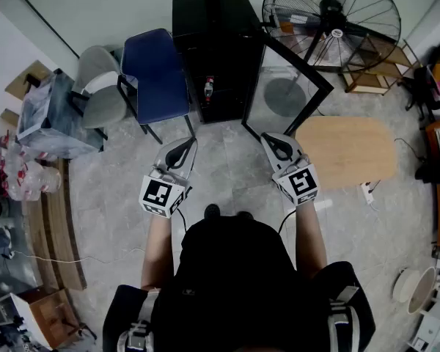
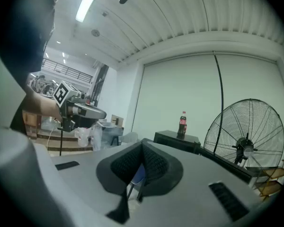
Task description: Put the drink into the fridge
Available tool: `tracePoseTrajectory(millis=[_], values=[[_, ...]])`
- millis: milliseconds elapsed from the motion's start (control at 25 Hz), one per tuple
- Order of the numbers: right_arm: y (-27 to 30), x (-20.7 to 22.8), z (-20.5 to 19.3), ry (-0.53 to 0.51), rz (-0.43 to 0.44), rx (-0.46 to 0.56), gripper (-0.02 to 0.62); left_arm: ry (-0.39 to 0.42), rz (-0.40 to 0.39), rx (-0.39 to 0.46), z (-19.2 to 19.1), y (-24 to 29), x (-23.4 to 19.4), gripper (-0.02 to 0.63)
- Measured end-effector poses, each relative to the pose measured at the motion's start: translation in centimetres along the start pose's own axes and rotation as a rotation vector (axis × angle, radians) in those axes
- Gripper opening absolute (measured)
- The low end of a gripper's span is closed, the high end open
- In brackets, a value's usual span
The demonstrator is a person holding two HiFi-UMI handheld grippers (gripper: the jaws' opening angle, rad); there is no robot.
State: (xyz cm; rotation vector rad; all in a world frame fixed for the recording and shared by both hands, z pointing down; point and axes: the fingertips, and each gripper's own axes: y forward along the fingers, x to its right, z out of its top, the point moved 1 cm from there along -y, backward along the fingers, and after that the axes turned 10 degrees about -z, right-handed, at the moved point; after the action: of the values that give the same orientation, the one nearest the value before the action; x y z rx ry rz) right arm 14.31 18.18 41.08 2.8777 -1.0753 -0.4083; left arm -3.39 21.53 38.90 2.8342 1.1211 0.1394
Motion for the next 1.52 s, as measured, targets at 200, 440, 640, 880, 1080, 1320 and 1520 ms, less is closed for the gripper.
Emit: tracePoseTrajectory(millis=[200,440,640,880,1080,1320,1520], values=[[1.1,-0.1,0.6,0.008,-0.014,0.022,0.0,-0.002,-0.004,0.0,-0.1,-0.3,-1.2,-0.002],[1.8,-1.0,0.7,0.026,-0.01,0.027,0.0,0.015,-0.017,-0.016,-0.6,-0.6,-1.9,-0.002],[2.5,-1.5,0.4,0.016,-0.016,0.017,0.001,0.014,-0.022,-0.014,-1.0,-0.7,-2.5,-0.002],[3.0,-1.8,0.5,0.008,-0.043,0.004,0.002,0.025,-0.025,-0.022,-1.0,-1.1,-3.3,-0.002],[3.5,-1.7,0.6,-0.015,-0.076,0.002,0.006,0.02,-0.028,-0.019,-1.3,-1.3,-4.2,0.0],[4.1,-2.2,0.9,-0.02,-0.086,0.008,0.093,0.016,-0.036,-0.022,-1.6,-1.7,-5.0,0.024],[4.9,-2.9,1.1,-0.042,-0.078,0.013,0.257,0.027,-0.074,-0.005,-1.4,-2.0,-5.3,0.102]])
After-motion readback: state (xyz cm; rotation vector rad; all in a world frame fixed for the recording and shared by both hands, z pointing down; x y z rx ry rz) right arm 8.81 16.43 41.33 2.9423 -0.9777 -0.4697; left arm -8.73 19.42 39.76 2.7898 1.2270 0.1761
